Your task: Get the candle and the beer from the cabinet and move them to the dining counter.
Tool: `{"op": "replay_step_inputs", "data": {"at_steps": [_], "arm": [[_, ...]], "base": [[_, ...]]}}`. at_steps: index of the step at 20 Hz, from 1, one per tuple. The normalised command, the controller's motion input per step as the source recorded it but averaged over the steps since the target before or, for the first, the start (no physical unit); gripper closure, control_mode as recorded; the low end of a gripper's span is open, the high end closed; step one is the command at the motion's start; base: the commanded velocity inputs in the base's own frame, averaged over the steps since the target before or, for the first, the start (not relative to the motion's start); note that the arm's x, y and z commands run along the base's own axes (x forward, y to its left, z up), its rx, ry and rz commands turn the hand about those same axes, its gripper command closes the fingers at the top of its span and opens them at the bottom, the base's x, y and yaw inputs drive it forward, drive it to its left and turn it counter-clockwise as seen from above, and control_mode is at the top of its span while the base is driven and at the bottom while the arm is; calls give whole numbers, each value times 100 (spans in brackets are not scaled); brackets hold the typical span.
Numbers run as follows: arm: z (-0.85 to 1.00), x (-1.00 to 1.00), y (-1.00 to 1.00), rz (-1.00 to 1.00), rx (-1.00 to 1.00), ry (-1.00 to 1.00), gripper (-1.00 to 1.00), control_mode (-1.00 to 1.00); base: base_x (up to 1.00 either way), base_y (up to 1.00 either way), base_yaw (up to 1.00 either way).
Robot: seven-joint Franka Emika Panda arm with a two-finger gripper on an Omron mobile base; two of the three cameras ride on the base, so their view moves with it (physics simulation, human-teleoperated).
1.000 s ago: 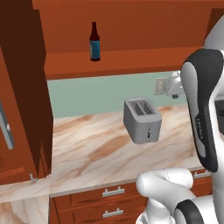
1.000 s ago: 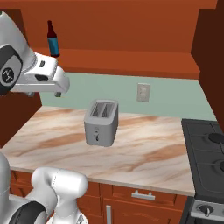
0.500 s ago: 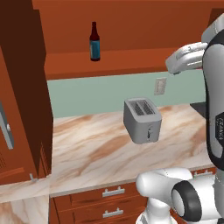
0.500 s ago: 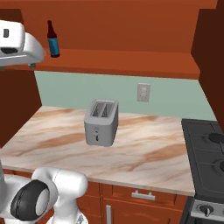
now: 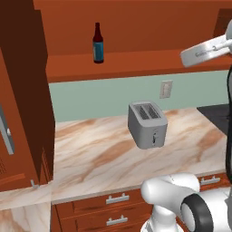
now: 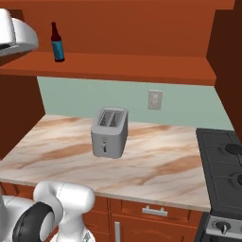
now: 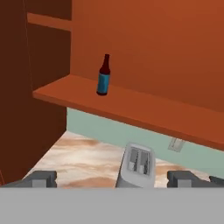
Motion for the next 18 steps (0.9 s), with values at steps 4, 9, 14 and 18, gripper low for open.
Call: {"op": "replay_step_inputs", "data": {"at_steps": [4, 9, 14, 18], "arm": [[-4, 48, 6, 1, 6, -23, -100, -100], [-9, 69, 6, 0, 10, -14, -100, -100], [-2, 36, 26, 0, 13, 0, -100, -100], [0, 19, 25, 0, 11, 0, -100, -100]], "base": [[0, 0, 0], [0, 0, 0], [0, 0, 0], [0, 0, 0]]}}
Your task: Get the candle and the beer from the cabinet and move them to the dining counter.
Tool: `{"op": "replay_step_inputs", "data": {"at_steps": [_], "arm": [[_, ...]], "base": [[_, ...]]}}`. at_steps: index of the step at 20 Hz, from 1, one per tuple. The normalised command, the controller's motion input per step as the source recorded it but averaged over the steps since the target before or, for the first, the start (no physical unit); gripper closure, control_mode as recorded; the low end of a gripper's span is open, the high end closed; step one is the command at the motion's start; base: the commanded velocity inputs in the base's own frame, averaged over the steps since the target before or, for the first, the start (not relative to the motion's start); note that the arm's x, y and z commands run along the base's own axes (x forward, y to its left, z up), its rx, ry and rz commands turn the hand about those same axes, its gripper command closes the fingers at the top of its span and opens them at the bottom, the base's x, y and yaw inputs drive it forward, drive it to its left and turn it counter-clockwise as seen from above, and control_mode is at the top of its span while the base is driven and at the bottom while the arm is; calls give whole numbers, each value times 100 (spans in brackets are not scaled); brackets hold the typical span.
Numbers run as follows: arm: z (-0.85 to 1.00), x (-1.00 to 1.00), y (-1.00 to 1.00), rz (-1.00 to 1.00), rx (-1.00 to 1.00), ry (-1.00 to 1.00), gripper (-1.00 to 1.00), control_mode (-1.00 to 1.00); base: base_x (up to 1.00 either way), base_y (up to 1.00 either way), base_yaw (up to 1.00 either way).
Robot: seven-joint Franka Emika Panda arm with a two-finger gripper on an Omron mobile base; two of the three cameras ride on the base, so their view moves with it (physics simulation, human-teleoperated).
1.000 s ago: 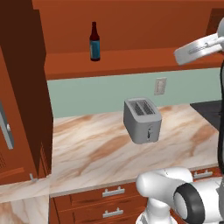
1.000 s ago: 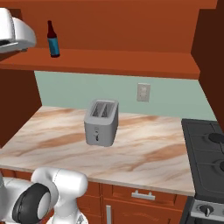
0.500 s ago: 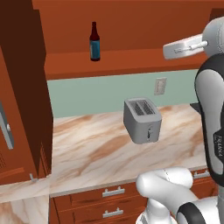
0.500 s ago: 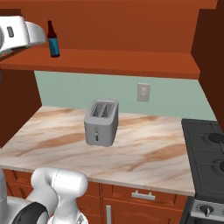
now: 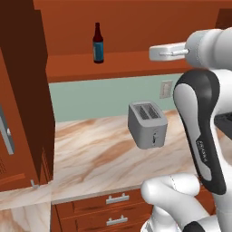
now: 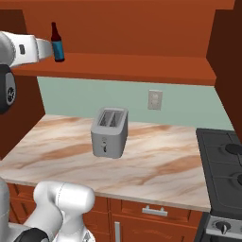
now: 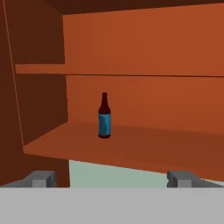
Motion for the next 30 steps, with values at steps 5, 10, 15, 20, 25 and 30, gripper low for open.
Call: {"op": "replay_step_inputs", "data": {"at_steps": [5, 10, 15, 20, 25, 30], "arm": [[0, 24, 20, 0, 5, 0, -100, -100], [0, 35, 9, 3, 0, 0, -100, -100], [0, 33, 16, 2, 0, 0, -100, -100], [-3, 29, 12, 4, 0, 0, -100, -100], [0, 31, 10, 4, 0, 0, -100, -100], [0, 33, 8, 3, 0, 0, -100, -100]], "base": [[0, 0, 0], [0, 0, 0], [0, 0, 0], [0, 0, 0], [0, 0, 0], [0, 0, 0]]}}
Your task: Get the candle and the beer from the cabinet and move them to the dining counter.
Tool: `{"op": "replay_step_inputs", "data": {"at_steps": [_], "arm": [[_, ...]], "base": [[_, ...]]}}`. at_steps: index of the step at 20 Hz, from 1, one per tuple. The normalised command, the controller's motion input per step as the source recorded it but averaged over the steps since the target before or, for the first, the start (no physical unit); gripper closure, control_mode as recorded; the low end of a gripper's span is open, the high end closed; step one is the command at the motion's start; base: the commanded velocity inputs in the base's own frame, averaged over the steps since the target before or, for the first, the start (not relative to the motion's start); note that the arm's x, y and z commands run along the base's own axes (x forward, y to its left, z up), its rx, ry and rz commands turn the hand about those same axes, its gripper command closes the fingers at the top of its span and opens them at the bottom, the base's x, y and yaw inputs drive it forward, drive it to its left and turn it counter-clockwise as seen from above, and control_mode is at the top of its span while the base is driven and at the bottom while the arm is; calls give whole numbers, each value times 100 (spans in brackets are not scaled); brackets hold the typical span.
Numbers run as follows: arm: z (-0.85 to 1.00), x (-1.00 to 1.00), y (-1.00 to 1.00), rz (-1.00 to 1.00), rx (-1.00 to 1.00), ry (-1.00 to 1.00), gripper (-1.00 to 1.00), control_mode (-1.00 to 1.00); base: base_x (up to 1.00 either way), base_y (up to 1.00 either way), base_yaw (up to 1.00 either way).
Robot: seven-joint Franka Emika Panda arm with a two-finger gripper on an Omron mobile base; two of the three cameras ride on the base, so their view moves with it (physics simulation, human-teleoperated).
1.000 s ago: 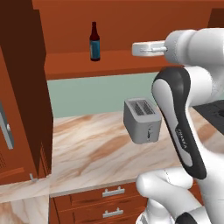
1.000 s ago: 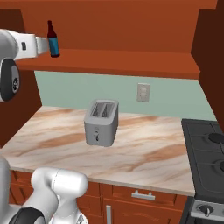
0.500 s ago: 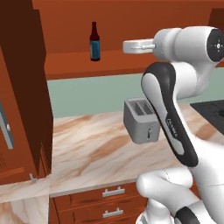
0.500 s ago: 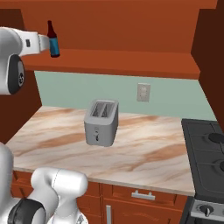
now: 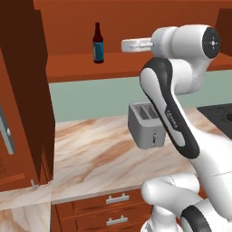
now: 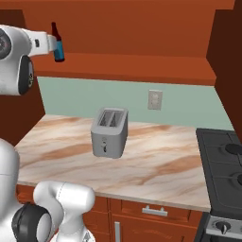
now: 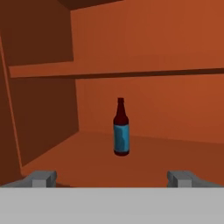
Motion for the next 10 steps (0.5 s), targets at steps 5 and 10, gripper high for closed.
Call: {"op": "replay_step_inputs", "data": {"at_steps": [5, 10], "arm": [[0, 27, 10, 2, 0, 0, -100, -100], [0, 35, 4, 1, 0, 0, -100, -100]], "base": [[0, 0, 0], [0, 0, 0]]}}
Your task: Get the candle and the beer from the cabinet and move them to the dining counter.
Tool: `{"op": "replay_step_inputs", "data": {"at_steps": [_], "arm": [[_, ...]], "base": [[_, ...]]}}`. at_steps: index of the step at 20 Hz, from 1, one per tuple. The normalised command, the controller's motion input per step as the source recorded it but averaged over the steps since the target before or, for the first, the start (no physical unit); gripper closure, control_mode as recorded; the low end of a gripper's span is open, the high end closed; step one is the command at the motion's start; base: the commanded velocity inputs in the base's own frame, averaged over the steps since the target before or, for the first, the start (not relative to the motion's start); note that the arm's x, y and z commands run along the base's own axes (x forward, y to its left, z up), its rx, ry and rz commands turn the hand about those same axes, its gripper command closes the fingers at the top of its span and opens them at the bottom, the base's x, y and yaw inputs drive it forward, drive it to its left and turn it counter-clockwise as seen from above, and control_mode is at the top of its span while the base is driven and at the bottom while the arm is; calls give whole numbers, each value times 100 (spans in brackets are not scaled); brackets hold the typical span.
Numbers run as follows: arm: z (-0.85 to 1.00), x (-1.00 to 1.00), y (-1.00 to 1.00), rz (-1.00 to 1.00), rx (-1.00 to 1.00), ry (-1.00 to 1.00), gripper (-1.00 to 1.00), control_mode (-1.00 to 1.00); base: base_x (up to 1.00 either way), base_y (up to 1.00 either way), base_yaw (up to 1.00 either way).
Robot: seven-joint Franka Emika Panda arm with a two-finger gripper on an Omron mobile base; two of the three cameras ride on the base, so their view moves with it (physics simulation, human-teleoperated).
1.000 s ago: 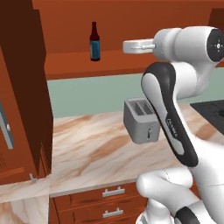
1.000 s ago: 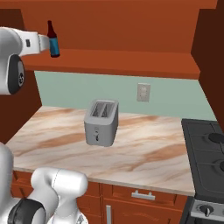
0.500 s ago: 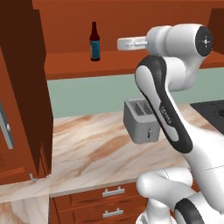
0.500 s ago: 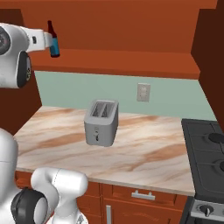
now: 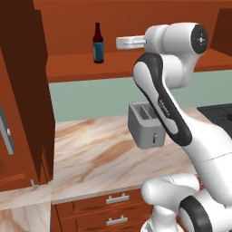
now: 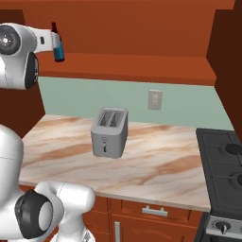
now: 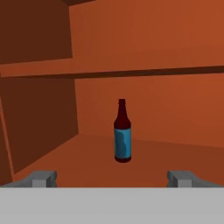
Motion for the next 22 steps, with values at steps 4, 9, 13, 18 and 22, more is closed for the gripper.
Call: {"op": "replay_step_inputs", "data": {"at_steps": [4, 9, 13, 18, 22], "arm": [[0, 38, 0, 0, 0, 0, -100, -100], [0, 39, 0, 0, 0, 0, -100, -100], [0, 38, 0, 0, 0, 0, -100, -100], [0, 30, 0, 0, 0, 0, -100, -100], [0, 42, 0, 0, 0, 0, -100, -100]], "base": [[0, 0, 0], [0, 0, 0], [0, 0, 0], [0, 0, 0], [0, 0, 0]]}}
